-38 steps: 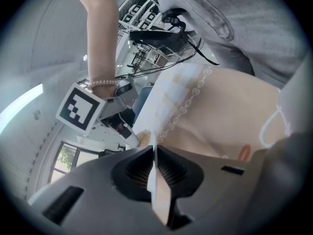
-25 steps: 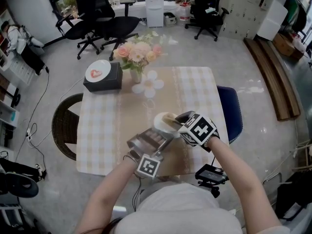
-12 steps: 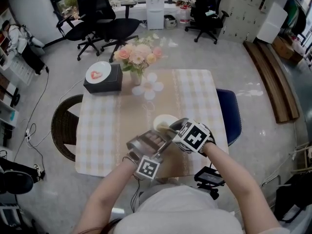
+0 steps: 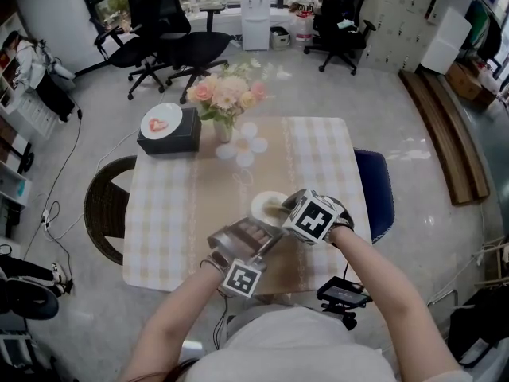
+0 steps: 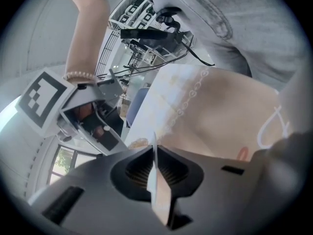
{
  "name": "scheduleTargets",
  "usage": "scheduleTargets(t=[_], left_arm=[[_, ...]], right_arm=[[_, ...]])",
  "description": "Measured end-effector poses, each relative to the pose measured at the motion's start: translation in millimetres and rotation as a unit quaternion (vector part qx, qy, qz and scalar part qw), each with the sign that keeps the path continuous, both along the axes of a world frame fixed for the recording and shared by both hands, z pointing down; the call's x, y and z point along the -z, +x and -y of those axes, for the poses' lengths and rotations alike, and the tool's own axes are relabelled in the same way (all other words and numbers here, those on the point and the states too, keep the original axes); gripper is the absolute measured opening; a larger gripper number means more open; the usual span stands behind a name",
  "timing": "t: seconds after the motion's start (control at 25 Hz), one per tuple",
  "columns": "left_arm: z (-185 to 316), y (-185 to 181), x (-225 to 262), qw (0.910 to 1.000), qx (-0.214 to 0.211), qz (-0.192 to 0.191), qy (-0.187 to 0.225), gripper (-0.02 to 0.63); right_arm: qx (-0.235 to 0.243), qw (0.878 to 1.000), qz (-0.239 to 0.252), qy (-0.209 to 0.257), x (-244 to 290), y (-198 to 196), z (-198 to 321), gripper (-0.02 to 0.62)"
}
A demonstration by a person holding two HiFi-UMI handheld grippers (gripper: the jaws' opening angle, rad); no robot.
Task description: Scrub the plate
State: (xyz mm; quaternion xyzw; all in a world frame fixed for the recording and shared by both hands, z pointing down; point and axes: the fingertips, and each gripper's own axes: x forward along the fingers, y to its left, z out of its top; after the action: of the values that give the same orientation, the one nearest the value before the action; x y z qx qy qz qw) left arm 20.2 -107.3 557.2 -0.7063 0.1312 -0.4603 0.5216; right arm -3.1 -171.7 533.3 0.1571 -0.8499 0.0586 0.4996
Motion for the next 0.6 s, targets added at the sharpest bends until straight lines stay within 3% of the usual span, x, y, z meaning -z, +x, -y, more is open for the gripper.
scheduleTargets(t=[0.6], left_arm=[[0, -1, 1, 1.0000, -0.004, -0.002, 0.002, 0.023]], right_arm=[[-0.034, 0.999, -0.016, 0.004, -23, 11, 46, 0.040]])
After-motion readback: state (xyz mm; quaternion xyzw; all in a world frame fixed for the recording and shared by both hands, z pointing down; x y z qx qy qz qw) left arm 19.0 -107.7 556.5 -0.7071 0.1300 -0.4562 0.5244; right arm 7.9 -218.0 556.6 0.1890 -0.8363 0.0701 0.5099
